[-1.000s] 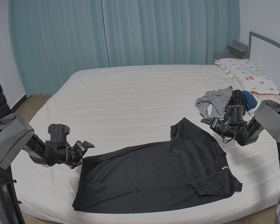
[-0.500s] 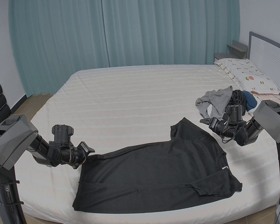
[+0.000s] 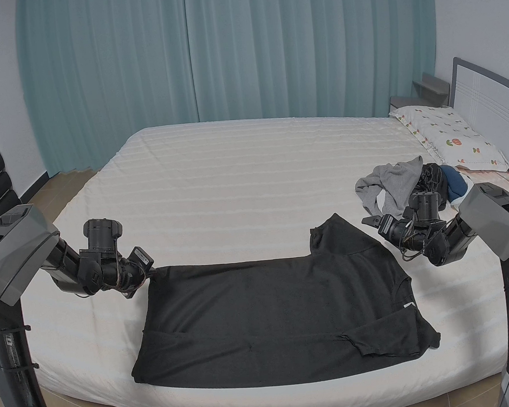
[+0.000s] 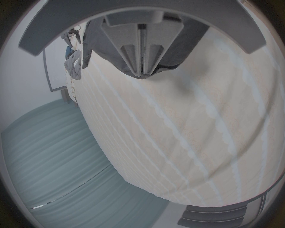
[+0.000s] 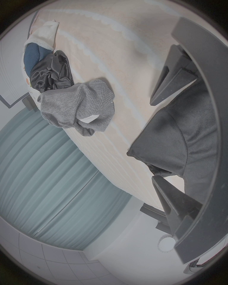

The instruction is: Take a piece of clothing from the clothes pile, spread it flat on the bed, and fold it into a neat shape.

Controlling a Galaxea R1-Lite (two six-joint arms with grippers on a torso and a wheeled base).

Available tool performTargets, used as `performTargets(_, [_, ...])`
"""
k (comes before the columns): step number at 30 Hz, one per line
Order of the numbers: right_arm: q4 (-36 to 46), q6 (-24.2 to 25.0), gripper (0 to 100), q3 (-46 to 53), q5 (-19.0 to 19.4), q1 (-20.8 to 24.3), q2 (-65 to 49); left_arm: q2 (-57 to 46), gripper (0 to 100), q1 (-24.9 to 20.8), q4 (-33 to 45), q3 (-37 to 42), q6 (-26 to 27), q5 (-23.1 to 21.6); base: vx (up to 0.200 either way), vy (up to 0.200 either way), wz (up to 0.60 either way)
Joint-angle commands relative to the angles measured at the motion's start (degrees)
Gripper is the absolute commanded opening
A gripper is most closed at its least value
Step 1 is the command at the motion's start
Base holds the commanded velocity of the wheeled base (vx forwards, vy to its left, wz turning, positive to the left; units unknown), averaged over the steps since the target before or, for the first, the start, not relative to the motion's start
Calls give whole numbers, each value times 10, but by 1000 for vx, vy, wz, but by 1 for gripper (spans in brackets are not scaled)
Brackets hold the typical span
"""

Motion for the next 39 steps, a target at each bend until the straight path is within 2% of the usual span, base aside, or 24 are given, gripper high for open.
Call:
performTargets(1, [1,-1,100,-12,0,1,15,9,0,5,-1,-15,-10,-1,0,0,0])
performTargets(18, [8,-4,100,-49,0,1,37,59,0,16,4,-61,-11,-3,0,0,0])
performTargets(19, [7,-4,100,-49,0,1,37,59,100,16,4,-61,-11,-4,0,0,0])
performTargets(27, [6,-4,100,-47,0,1,37,58,100,23,-2,-62,-12,-4,0,0,0])
performTargets(31, [8,-4,100,-43,0,0,32,54,100,29,-4,-67,-4,-19,0,0,0])
performTargets(36, [8,-4,100,-43,0,1,31,57,100,32,3,-79,60,-69,0,0,0])
performTargets(39, [8,-4,100,-43,0,2,31,64,100,28,-1,-83,82,-73,0,0,0])
